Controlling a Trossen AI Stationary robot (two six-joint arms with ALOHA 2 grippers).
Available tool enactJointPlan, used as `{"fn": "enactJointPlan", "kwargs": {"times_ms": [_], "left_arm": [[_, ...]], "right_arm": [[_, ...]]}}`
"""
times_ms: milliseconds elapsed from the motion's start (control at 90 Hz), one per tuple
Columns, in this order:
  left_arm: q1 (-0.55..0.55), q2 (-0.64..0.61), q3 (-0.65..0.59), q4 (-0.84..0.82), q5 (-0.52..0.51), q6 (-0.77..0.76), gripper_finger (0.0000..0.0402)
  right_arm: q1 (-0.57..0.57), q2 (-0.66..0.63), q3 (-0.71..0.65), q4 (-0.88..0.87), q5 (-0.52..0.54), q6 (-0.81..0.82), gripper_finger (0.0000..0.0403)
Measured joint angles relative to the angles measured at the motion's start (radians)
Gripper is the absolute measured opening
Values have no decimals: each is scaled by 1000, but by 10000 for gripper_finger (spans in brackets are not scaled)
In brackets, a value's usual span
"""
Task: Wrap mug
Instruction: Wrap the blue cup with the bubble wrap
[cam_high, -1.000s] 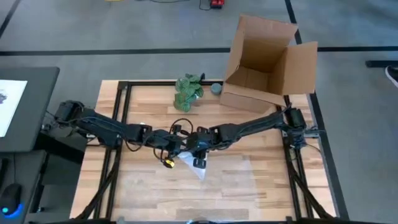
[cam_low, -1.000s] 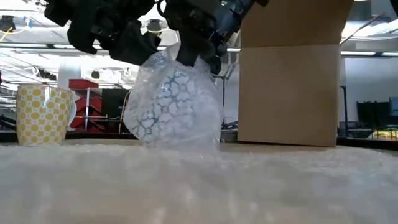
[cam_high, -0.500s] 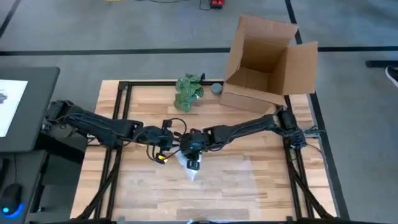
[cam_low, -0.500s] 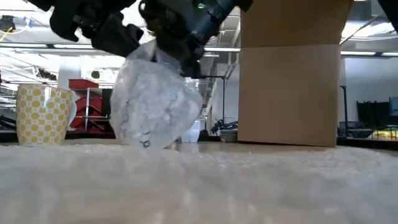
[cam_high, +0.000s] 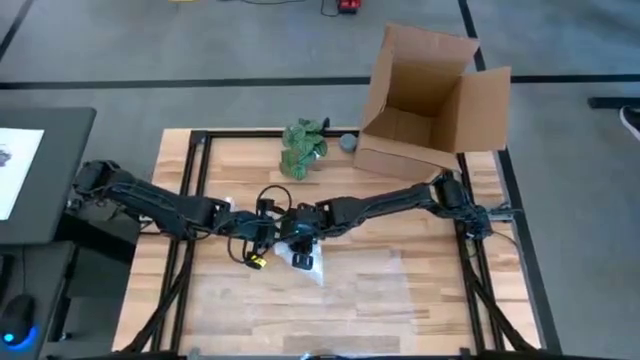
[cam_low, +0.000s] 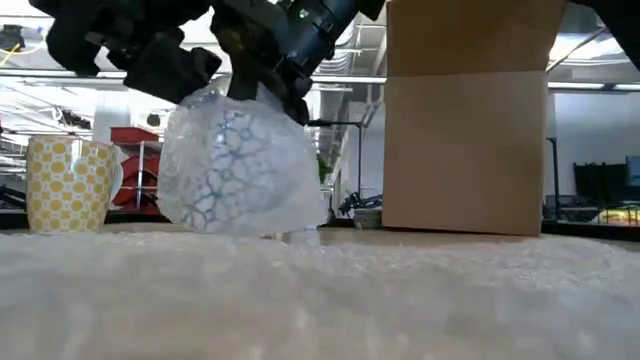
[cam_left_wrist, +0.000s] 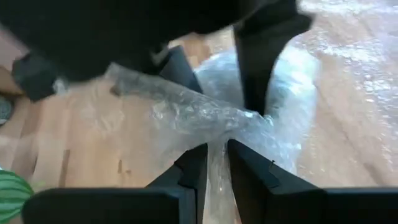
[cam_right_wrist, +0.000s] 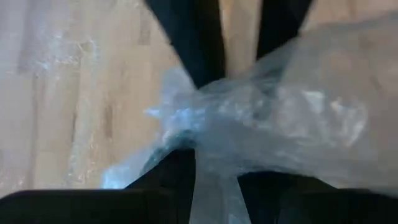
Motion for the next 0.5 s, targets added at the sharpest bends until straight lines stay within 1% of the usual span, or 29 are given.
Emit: {"fn": "enactJointPlan", "kwargs": {"times_ms": [278, 500], "left_arm": [[-6, 0, -1, -10, 9, -1, 46], [-9, 0, -1, -11, 12, -11, 46]], "right_arm": [[-2, 19, 0, 36, -20, -9, 102], [9, 12, 0, 20, -18, -15, 102]]}}
